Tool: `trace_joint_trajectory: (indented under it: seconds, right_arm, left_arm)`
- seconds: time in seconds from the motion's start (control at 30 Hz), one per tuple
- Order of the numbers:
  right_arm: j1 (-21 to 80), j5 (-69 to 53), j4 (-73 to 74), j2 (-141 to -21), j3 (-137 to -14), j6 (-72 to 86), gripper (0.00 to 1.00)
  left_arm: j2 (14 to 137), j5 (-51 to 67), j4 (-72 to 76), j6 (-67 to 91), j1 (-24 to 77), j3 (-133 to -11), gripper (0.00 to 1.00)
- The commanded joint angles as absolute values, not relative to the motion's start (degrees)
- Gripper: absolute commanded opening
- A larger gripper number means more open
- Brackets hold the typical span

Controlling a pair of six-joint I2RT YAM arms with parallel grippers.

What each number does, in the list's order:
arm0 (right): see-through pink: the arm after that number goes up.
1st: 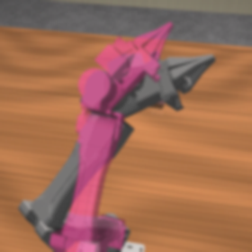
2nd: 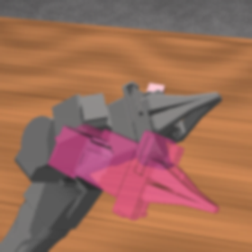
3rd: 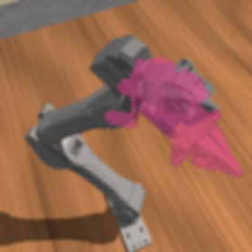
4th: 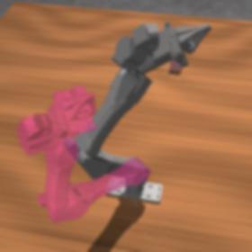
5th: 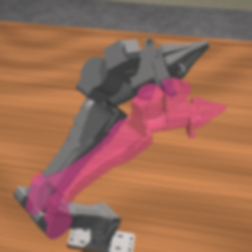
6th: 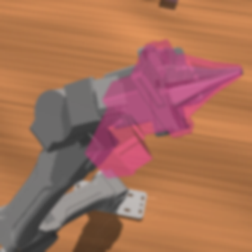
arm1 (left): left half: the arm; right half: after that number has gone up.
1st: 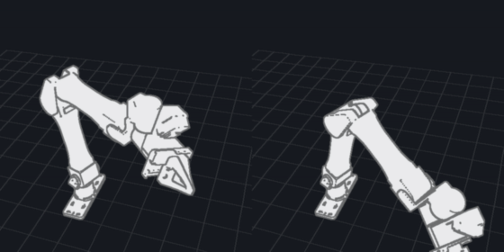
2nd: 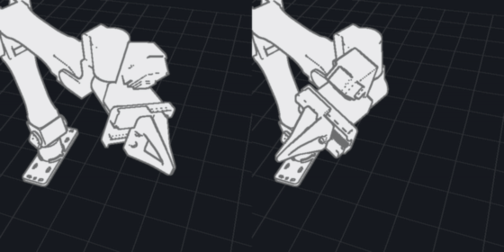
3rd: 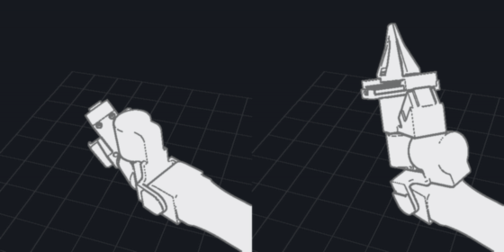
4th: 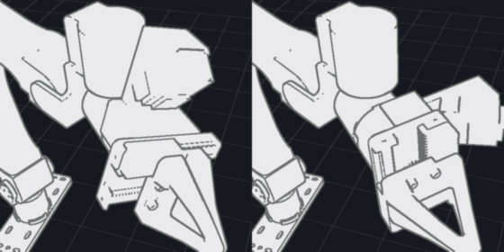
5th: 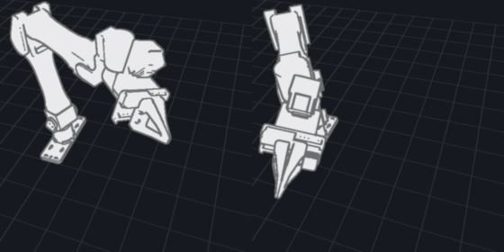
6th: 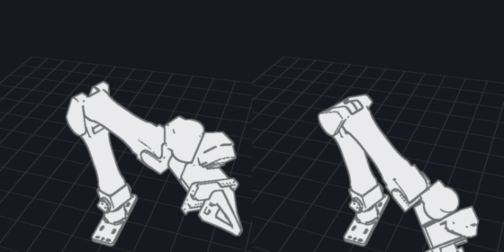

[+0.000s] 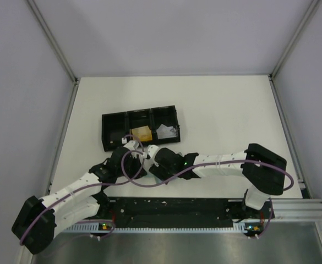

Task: Take the credit cards out of the card holder
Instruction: Remove the credit card from the card holder.

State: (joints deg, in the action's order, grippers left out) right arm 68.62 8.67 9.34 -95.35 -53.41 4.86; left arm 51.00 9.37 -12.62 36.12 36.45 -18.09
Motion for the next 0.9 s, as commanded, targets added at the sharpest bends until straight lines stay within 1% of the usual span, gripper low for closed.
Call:
trace_joint_trajectory:
  seconds: [0.0,0.1,0.23,0.33,0.43,0.5,0.6,0.7,0.87]
  right_arm:
    - [69.35,10.80,8.35,-97.03,-55.99,3.69,0.63]
    - [69.43,13.52,8.96,-97.47,-55.55,3.87,0.63]
    - [69.00,20.11,10.81,-97.21,-55.11,5.01,0.62]
    - [68.12,23.02,11.25,-95.98,-54.23,6.06,0.58]
    - [66.71,23.91,11.25,-94.93,-53.18,6.68,0.51]
    - [66.01,24.08,11.25,-94.66,-52.74,6.68,0.48]
    - [65.74,22.60,11.51,-93.61,-52.64,6.77,0.47]
    - [66.53,18.03,11.16,-90.63,-52.82,6.77,0.47]
    - [68.38,7.84,5.28,-86.66,-51.68,3.61,0.53]
  left_arm:
    - [50.54,9.49,-11.51,35.60,36.56,-18.46,0.00]
    - [50.27,9.05,-11.95,35.68,36.56,-18.28,0.00]
    - [50.10,8.44,-12.74,35.33,36.56,-18.37,0.00]
    - [50.01,7.91,-13.27,35.07,36.56,-18.46,0.00]
    - [49.92,7.47,-13.80,34.89,36.65,-18.54,0.00]
    - [49.92,7.30,-13.97,34.80,36.56,-18.72,0.00]
    - [49.75,7.38,-13.97,34.89,36.56,-18.81,0.00]
    - [49.48,7.64,-13.80,35.16,36.56,-18.90,0.00]
    - [49.48,8.26,-13.18,35.42,36.56,-18.81,0.00]
